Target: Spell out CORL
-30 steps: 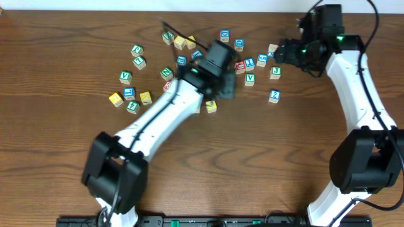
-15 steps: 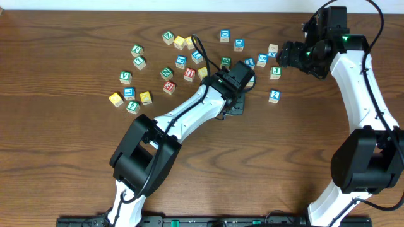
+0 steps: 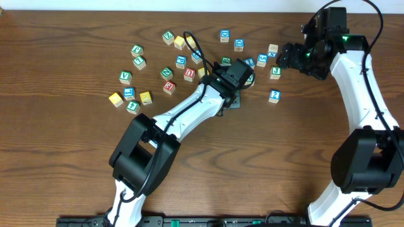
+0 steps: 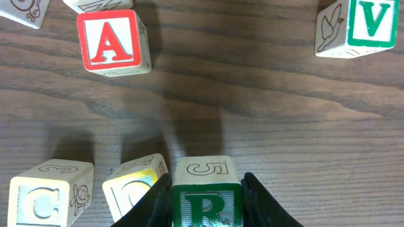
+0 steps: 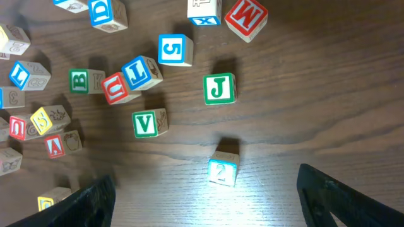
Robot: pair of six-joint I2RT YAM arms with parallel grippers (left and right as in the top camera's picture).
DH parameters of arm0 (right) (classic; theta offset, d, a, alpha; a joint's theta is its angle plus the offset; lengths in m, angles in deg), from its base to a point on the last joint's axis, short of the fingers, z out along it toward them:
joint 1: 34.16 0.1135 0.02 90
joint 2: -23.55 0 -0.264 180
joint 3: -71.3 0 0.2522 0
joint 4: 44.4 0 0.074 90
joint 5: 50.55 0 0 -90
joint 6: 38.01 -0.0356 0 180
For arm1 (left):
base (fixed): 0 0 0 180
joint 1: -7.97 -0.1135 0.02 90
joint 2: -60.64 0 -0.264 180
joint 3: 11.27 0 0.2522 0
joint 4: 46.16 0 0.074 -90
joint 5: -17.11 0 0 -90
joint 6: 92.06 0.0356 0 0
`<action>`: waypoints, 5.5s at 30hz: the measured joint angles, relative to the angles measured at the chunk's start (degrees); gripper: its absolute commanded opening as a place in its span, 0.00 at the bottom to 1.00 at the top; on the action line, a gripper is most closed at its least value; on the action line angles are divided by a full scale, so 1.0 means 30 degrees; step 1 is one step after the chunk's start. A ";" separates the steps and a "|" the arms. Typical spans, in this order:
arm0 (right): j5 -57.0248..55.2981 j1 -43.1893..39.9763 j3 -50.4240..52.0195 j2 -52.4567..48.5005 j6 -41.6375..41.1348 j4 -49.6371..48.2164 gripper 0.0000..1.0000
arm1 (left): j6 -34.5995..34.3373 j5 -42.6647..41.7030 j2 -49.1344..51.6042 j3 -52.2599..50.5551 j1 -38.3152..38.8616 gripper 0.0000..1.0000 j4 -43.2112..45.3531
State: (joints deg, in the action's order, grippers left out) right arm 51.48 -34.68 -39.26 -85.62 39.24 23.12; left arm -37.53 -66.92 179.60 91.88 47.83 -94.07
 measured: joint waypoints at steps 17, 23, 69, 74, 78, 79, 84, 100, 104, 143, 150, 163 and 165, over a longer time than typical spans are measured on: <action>0.0000 0.0000 0.0000 0.0000 0.0415 0.0168 0.88 | -0.0699 0.0481 0.0000 -0.0233 -0.0466 0.29 -0.1690; 0.0000 0.0000 0.0000 0.0000 0.0583 0.0277 0.89 | -0.0699 0.0634 0.0000 -0.0233 -0.0743 0.29 -0.1508; 0.0466 0.7504 -1.0907 -0.6047 -0.2667 -0.0678 0.79 | 0.2200 0.0787 -0.9581 0.0984 -1.2058 0.50 -0.6550; -0.0175 0.8306 -1.1832 -0.8364 -0.5574 -0.1399 0.75 | 0.2288 0.0794 -0.9581 0.0984 -1.2757 0.49 -0.6637; -0.0612 0.8546 -1.1868 -0.9748 -0.8058 -0.2543 0.69 | 0.2331 0.0780 -0.9581 0.0984 -1.2779 0.50 -0.6739; -0.0648 0.8553 -1.1868 -1.0098 -0.8553 -0.2783 0.68 | 0.2331 0.0780 -0.9581 0.0984 -1.2786 0.50 -0.6812; -0.1027 0.8575 -1.1868 -1.1081 -1.0010 -0.3249 0.67 | 0.2331 0.0780 -0.9581 0.0984 -1.2786 0.50 -0.7162; -0.3854 0.9734 -1.1934 -1.3384 -1.0812 -0.4889 0.54 | 0.2331 0.0780 -0.9581 0.0787 -1.2786 0.50 -0.7701; -0.4051 0.9734 -1.1934 -1.3391 -1.0710 -0.4874 0.48 | 0.2331 0.0780 -0.9573 0.0605 -1.2786 0.49 -0.7715; -0.1384 0.8102 -1.2196 -1.3420 -0.7147 -0.4473 0.72 | 0.2339 0.0780 -0.9573 0.0605 -1.2786 0.50 -0.7715; -0.5107 0.9719 -1.2196 -1.3420 -1.2517 -0.5457 0.58 | 0.2331 0.0780 -0.9573 0.0605 -1.2786 0.50 -0.7715; -0.7825 1.0287 -1.2196 -1.3573 -1.4083 -0.5807 0.49 | 0.2331 0.0780 -0.9573 0.0605 -1.2786 0.50 -0.7715; -0.7832 1.0273 -1.2196 -1.3741 -1.3967 -0.6084 0.49 | 0.2331 0.0780 -0.9573 0.0605 -1.2786 0.50 -0.7715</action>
State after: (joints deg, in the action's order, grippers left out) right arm 27.99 -3.86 -75.85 -126.84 -2.66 4.87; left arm -30.53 -64.58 150.88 93.69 9.47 -117.22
